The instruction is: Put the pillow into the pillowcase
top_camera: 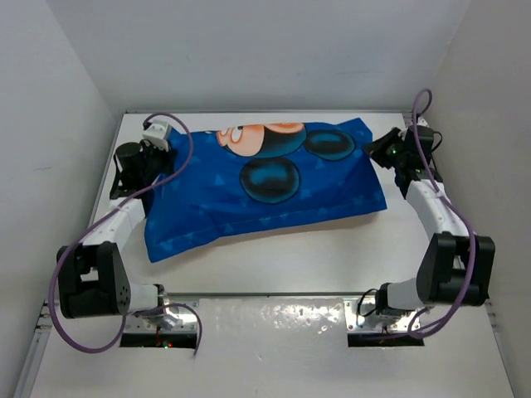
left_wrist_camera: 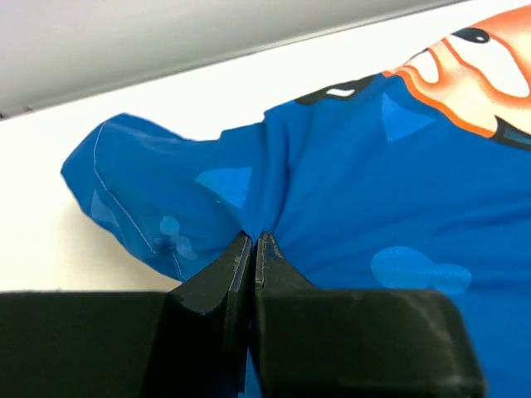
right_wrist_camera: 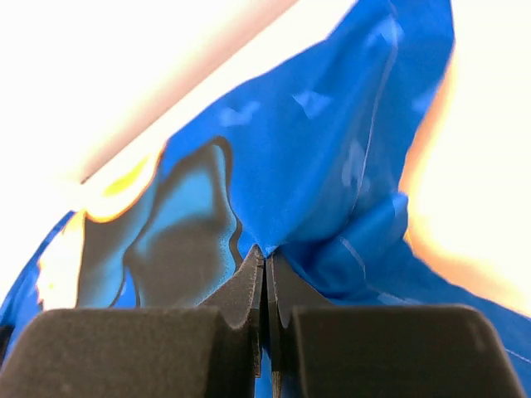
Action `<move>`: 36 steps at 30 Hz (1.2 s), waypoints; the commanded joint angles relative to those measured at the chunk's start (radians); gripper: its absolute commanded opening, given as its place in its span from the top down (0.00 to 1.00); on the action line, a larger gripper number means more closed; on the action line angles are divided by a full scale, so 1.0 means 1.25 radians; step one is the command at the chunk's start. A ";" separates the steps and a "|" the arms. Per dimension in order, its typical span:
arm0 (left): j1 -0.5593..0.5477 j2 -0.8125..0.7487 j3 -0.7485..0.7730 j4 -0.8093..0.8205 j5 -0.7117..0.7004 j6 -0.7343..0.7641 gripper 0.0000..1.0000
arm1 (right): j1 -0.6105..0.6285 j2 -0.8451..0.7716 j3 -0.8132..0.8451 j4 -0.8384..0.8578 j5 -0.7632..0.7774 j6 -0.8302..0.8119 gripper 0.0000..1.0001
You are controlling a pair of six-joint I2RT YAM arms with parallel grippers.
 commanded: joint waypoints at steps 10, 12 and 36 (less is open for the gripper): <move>-0.018 -0.062 0.025 0.005 -0.113 0.092 0.00 | -0.050 -0.111 0.068 -0.200 -0.024 -0.124 0.01; -0.012 -0.071 0.040 -0.032 -0.181 0.103 0.00 | -0.066 -0.137 0.059 -0.213 -0.025 -0.134 0.01; 0.117 -0.147 0.137 -0.361 -0.334 -0.005 0.00 | -0.225 -0.331 -0.068 -0.189 -0.068 -0.137 0.01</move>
